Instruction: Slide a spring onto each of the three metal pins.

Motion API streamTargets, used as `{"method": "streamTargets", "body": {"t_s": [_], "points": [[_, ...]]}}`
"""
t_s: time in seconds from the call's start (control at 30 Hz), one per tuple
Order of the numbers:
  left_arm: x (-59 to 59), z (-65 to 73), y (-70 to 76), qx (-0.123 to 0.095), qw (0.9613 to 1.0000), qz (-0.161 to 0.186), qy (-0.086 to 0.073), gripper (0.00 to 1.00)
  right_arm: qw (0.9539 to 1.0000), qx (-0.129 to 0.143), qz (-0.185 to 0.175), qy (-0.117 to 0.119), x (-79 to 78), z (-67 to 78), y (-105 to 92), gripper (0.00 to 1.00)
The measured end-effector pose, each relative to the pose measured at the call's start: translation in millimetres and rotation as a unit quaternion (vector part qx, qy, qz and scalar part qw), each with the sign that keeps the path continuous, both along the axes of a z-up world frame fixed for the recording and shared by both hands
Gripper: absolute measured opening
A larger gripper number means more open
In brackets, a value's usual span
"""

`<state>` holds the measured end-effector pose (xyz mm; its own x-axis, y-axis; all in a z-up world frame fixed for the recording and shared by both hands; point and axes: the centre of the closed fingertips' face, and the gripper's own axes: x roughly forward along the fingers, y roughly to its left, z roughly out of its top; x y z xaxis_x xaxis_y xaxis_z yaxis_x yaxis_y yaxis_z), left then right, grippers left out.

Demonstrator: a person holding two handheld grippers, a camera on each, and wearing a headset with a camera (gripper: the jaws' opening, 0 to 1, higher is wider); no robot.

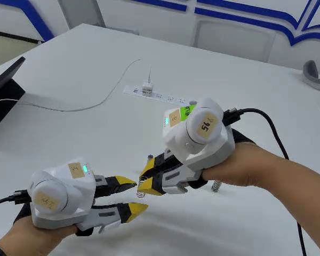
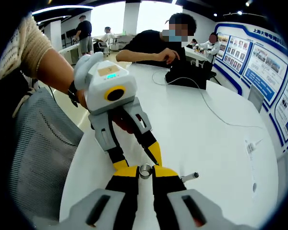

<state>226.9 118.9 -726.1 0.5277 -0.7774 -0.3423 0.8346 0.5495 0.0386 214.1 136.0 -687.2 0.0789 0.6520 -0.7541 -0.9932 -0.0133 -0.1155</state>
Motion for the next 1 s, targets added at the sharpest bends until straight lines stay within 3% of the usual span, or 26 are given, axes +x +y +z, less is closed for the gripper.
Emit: {"method": "streamTargets", "body": {"t_s": [1.0], "points": [[12.2, -1.2, 16.0, -0.010, 0.9990, 0.042, 0.008, 0.53, 0.9992, 0.002, -0.036, -0.018, 25.8, 16.8, -16.8, 0.12]]}}
